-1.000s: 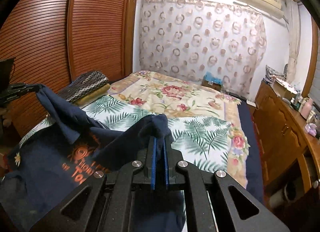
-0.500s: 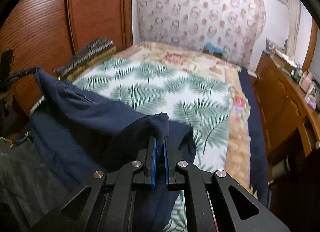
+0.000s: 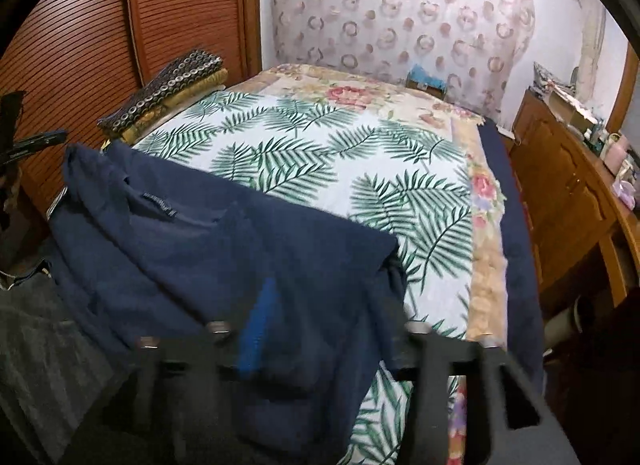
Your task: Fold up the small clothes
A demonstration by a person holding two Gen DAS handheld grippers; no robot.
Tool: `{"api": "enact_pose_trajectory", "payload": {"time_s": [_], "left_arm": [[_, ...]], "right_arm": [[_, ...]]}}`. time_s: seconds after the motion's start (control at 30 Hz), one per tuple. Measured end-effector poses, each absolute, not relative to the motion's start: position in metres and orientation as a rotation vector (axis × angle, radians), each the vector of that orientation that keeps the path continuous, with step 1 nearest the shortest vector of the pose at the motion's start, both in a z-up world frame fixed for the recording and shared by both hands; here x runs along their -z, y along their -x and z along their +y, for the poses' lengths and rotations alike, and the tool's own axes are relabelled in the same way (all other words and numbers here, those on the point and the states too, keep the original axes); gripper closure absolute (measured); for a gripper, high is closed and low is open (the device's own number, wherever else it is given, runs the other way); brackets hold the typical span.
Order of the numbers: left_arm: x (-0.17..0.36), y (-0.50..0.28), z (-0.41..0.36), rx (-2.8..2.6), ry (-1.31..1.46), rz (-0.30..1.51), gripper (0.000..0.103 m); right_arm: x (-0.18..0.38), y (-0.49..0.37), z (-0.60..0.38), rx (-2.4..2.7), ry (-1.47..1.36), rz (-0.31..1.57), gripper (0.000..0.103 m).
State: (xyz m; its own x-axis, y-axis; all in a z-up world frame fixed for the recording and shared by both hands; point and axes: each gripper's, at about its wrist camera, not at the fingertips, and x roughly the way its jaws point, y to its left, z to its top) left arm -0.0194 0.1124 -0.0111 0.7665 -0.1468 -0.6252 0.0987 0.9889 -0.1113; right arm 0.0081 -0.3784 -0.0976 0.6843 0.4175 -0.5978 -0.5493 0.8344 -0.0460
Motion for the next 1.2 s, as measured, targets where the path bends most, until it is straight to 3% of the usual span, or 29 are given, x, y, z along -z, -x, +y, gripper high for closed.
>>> {"api": "enact_pose_trajectory", "payload": {"time_s": [0.07, 0.2, 0.63, 1.2], "left_arm": [[0.009, 0.015, 0.113, 0.134, 0.063, 0.685, 0.054], [0.01, -0.003, 0.112, 0.146, 0.048, 0.694, 0.027], [0.051, -0.076, 0.107, 0.176, 0.009, 0.862, 0.027], [0.103, -0.084, 0.113, 0.19, 0.078, 1.004, 0.027]], "right_arm": [[0.102, -0.017, -0.377, -0.542, 0.218, 0.616, 0.046], [0.118, -0.042, -0.373, -0.518, 0.194, 0.63, 0.046], [0.139, -0.087, -0.355, -0.483, 0.157, 0.664, 0.046], [0.154, -0.106, -0.373, -0.466, 0.131, 0.714, 0.042]]}}
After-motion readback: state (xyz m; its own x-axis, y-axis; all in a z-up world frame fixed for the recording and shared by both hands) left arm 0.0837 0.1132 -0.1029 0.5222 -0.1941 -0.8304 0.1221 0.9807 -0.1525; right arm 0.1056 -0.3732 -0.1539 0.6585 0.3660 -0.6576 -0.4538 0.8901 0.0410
